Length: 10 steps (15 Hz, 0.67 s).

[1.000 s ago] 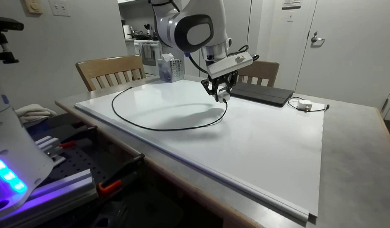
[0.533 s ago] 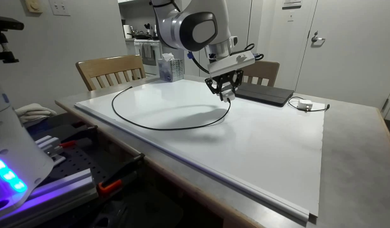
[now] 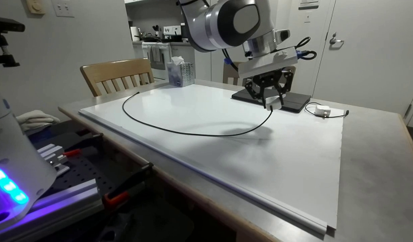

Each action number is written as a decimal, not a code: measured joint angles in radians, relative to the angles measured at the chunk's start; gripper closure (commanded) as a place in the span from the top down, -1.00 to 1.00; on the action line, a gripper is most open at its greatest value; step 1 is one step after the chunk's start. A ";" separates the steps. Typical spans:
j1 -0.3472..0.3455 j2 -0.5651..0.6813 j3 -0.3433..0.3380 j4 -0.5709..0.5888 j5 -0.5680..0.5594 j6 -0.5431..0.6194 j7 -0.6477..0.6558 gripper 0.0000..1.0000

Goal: Unwind the black charging cable

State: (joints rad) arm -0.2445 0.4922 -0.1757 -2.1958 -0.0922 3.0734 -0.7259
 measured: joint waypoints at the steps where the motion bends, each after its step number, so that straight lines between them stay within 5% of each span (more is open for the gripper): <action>1: -0.001 0.000 0.005 -0.001 -0.003 0.000 0.003 -0.49; 3: 0.000 0.000 0.015 -0.002 -0.015 0.000 0.017 -0.49; 10: 0.051 0.033 -0.109 0.011 -0.030 -0.024 0.420 -0.49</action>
State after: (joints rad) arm -0.1932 0.5253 -0.2847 -2.1850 -0.1224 3.0498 -0.3058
